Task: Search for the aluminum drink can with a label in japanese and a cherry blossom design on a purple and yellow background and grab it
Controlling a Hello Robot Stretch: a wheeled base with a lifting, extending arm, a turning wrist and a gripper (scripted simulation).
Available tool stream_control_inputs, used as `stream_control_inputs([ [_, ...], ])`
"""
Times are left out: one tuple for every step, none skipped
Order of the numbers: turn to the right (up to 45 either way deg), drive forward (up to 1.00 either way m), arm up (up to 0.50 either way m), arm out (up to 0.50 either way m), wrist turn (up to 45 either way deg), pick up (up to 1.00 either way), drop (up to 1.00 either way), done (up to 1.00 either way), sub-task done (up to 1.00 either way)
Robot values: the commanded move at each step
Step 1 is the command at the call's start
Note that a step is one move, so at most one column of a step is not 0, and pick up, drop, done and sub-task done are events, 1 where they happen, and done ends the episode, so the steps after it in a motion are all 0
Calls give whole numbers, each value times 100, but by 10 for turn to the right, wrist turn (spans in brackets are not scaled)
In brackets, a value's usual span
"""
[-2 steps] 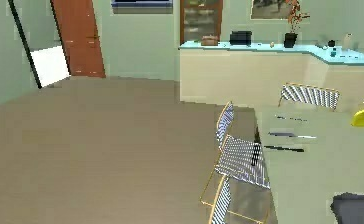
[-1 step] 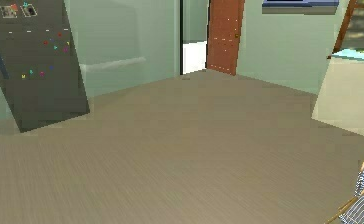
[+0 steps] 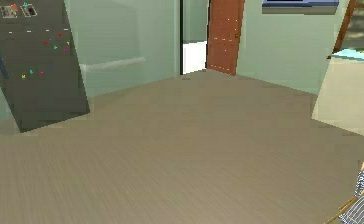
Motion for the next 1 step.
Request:
stream_control_inputs([
  [0, 0, 24, 0, 0, 0, 0, 0, 0],
])
